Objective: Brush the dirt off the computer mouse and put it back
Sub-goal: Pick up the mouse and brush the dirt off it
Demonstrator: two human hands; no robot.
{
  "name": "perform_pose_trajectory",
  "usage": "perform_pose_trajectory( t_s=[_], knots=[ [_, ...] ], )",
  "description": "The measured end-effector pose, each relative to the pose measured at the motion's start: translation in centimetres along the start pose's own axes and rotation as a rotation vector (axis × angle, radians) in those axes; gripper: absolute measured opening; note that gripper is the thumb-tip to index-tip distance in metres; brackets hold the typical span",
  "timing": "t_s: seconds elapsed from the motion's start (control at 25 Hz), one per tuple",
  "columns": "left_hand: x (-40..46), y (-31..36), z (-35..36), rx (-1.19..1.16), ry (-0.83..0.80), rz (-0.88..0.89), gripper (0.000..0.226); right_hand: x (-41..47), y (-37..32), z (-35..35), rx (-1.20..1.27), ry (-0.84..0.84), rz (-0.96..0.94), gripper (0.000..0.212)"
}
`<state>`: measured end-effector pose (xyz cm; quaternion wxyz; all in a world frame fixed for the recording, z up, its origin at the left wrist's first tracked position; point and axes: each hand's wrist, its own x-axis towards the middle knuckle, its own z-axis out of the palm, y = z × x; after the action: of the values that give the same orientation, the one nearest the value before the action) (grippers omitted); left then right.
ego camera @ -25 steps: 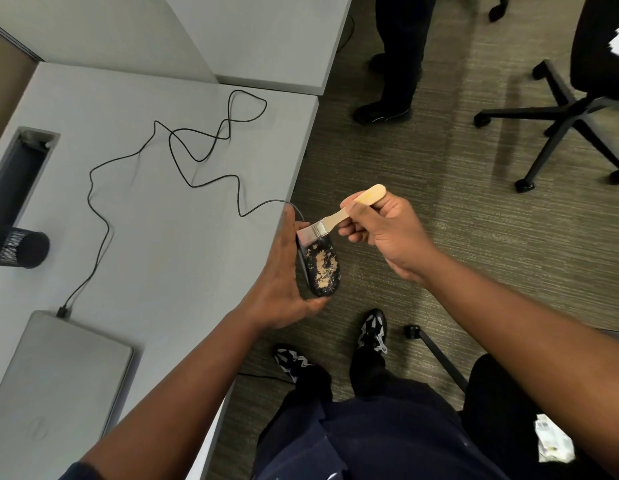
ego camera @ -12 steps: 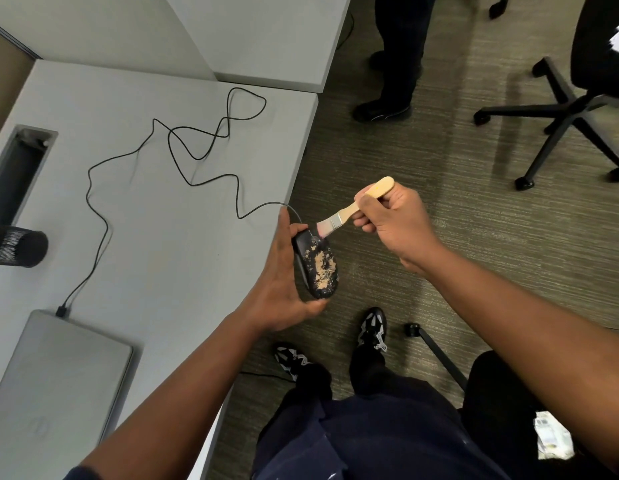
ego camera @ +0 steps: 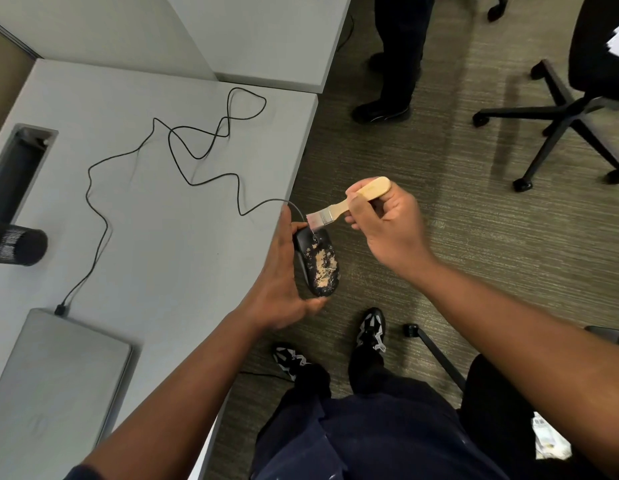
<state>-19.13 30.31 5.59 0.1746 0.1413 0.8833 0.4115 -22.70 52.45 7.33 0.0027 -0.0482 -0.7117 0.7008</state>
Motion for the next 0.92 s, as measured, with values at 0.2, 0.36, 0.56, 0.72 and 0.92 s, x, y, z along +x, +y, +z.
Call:
perform_pose_trajectory(
  t_s=[0.2, 0.36, 0.56, 0.72, 0.92],
  knots=[
    [0.1, 0.3, 0.0, -0.03, 0.006, -0.005, 0.16, -0.2, -0.1, 0.4, -0.172, -0.051, -0.106, 0.016],
    [0.1, 0.0, -0.1, -0.024, 0.0, -0.01, 0.163, -0.2, -0.3, 0.5, -0.206, -0.101, -0.122, 0.018],
    [0.3, -0.5, -0.3, 0.015, 0.056, -0.039, 0.162, 0.0, 0.0, -0.3, -0.207, -0.111, -0.042, 0.016],
    [0.6, -0.8, -0.3, 0.05, 0.065, -0.046, 0.163, 0.0, 0.5, -1.5, -0.251, -0.113, -0.045, 0.018],
    [1.0, -0.6, -0.3, 0.063, 0.045, -0.05, 0.163, 0.0, 0.0, -1.3, -0.092, -0.097, -0.114, 0.01]
  ],
)
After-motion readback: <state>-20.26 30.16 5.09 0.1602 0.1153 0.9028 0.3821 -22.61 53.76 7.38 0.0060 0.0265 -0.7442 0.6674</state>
